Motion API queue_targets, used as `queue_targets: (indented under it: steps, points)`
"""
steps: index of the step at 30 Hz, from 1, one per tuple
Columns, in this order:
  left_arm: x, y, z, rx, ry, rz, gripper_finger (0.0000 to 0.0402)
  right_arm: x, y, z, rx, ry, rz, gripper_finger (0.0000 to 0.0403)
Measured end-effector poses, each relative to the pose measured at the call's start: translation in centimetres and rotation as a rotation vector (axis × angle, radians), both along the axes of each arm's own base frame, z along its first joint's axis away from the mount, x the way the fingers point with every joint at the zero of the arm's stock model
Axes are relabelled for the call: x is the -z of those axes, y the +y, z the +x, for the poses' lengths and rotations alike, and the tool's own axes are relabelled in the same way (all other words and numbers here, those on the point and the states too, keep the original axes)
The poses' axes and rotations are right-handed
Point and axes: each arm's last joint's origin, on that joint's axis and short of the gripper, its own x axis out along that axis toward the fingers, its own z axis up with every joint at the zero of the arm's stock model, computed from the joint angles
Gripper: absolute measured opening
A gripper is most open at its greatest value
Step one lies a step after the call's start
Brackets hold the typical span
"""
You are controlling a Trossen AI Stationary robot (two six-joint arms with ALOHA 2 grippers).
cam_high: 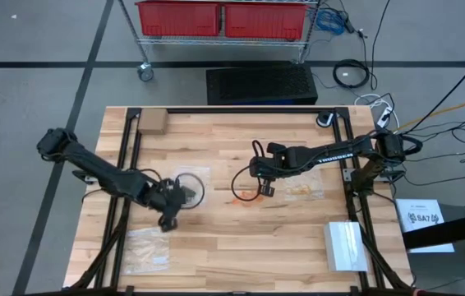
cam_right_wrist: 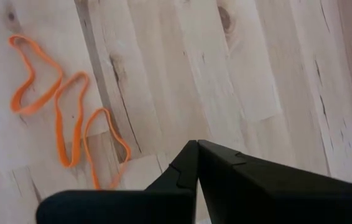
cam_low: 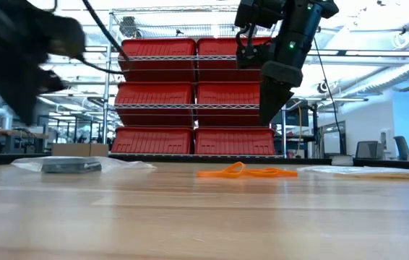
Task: Sort rubber bands
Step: Open the transparent zip bag
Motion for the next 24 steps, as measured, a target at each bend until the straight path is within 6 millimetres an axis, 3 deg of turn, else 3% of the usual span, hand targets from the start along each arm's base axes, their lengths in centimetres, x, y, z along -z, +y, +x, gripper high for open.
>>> queue_targets:
  steps: [5,12,19,24]
  points:
    - [1.1,-2.9,-1.4,0.113,0.195,-0.16,0.0004,0.0,0.0,0.0,-0.009,0.003,-0.003,0.0]
    - [4.0,-5.2,-1.8,0.168,0.318,-0.081,0.0004,0.0,0.2,0.0,-0.018,0.003,-0.005,0.0]
    - [6.2,-6.1,-0.1,0.192,0.248,-0.01,0.0004,0.0,1.4,0.0,-0.033,-0.004,0.003,0.0]
    - [6.6,-5.7,1.2,0.164,0.136,0.066,0.0004,0.0,2.9,-0.1,-0.028,-0.016,0.022,0.0]
